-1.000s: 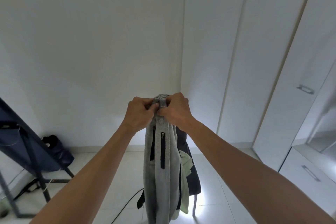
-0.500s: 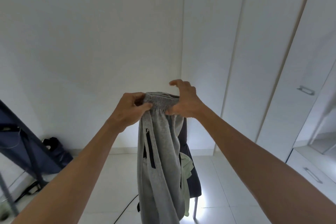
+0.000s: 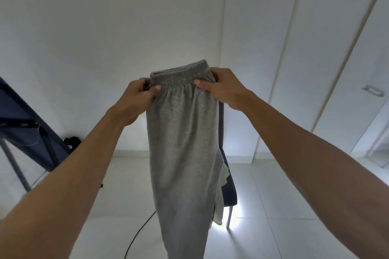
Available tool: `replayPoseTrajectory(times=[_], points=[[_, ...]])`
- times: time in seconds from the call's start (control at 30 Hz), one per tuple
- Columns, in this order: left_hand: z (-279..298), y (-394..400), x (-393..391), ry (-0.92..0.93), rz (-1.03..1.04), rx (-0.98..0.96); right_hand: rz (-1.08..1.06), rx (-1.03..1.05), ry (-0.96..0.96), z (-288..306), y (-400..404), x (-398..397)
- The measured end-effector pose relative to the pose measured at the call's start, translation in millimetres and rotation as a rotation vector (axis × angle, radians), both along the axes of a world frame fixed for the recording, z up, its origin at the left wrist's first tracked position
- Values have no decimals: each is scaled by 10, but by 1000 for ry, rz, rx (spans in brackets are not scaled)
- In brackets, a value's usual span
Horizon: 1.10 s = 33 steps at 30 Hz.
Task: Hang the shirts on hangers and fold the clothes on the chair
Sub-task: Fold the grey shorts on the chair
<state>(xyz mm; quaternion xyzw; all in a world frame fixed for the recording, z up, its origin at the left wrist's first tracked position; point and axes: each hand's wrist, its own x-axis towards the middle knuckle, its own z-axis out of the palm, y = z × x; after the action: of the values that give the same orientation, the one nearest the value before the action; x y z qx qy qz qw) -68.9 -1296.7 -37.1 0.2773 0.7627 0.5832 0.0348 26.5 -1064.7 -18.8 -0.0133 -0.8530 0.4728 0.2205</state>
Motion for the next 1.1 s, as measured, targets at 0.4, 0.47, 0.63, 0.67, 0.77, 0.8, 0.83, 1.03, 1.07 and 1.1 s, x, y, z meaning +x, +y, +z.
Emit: replayPoseTrajectory(times=[0.4,0.47,0.63,0.67,0.77,0.8,0.83,1.03,1.07,1.1], points=[[-260,78,-82,-53,48,110,-49,-240,-125,-392,76,94],[-422,48,-115,-91,-34,92,-66,-332,-126,-498,108,119],[-1029,21,-186,-204,-129,-34,-190,-255,-262,-989,117,177],[-1145,18,-193,-234,-132,-8,-232,-257,-292,-1110,120,195],[-1461,4,-216,-306,-181,-25,-320,-206,-409,-1521,119,183],[-1576,3,-232,-333,-193,-41,-338,-212,-410,-1654,104,179],[-1701,14,-258,-363,-203,-47,-353,-222,-402,-1780,90,172],[-2286,186,-369,-553,-197,-60,-350,-225,-489,-2303,173,120],[-2368,211,-390,-591,-195,-67,-346,-222,-508,-2389,207,92],[-2488,287,-469,-634,-193,-78,-345,-221,-531,-2512,295,-2]])
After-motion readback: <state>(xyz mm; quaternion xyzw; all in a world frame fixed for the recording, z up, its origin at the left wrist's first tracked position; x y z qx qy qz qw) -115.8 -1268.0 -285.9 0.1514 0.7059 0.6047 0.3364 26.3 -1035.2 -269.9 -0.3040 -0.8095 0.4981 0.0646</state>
